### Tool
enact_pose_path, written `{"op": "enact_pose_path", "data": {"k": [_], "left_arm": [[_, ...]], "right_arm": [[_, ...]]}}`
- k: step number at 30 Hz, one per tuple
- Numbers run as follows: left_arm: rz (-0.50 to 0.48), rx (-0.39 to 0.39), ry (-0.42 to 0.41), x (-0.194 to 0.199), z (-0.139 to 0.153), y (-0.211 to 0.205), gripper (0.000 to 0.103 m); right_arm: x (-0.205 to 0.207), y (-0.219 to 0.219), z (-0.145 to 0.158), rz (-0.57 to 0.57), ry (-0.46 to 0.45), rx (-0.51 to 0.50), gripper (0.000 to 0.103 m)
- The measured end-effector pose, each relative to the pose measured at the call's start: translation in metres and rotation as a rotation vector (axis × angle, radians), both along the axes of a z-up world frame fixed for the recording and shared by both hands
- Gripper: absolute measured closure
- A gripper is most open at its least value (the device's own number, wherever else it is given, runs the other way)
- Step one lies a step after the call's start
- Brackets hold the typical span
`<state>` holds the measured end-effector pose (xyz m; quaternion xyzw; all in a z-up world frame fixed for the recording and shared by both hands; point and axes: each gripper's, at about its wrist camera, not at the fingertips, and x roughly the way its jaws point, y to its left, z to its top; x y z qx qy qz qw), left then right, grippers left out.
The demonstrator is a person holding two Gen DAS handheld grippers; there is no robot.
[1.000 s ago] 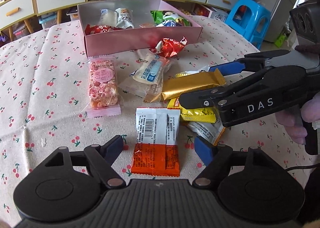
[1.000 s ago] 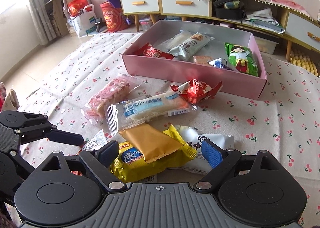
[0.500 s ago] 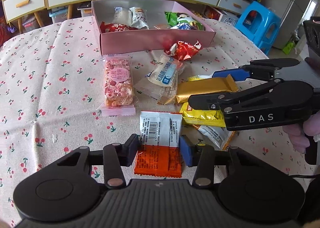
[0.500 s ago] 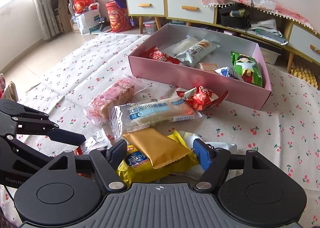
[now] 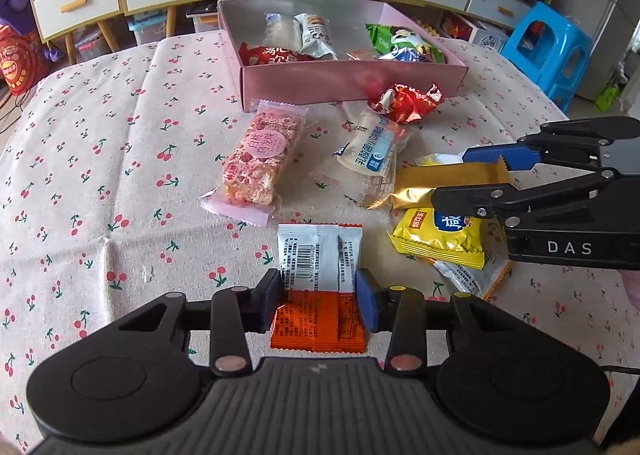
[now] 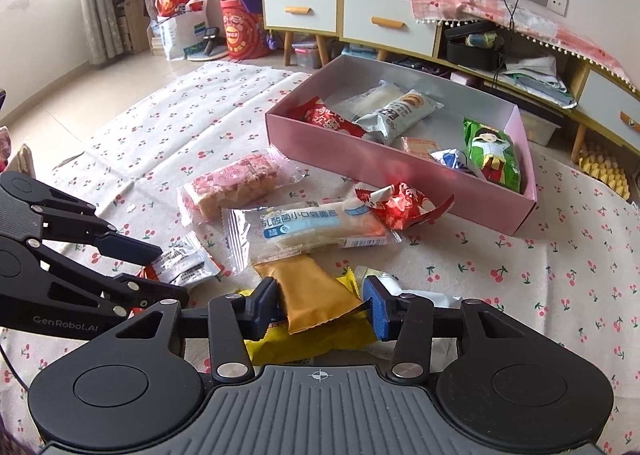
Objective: Organize snacks
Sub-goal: 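Grasp the gold packet with the right tool while the left tool holds the orange packet, then carry the orange packet and gold packet into the pink box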
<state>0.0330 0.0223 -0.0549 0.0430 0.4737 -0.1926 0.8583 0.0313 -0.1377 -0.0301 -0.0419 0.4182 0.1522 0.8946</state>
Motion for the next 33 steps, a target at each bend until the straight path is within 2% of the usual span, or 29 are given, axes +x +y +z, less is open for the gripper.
{"op": "enact_pose_path", "data": {"k": [11,19,25,33], "left_arm": [[0.040,-0.064,0.053,0.004,0.005,0.011,0.067],[0.063,-0.113,0.057,0.005,0.014,0.016,0.067],[0.069,-0.154,0.062,0.007,0.022,0.017,0.067],[0.084,-0.193,0.024,0.014,0.037,0.015,0.067]], "right_arm": [[0.000,-0.009,0.009,-0.031,0.046,0.068,0.065],[0.005,-0.031,0.019,-0.137,0.121,0.185,0.065],[0.006,-0.048,0.031,-0.197,0.121,0.266,0.065],[0.015,-0.067,0.044,-0.276,0.099,0.317,0.066]]}}
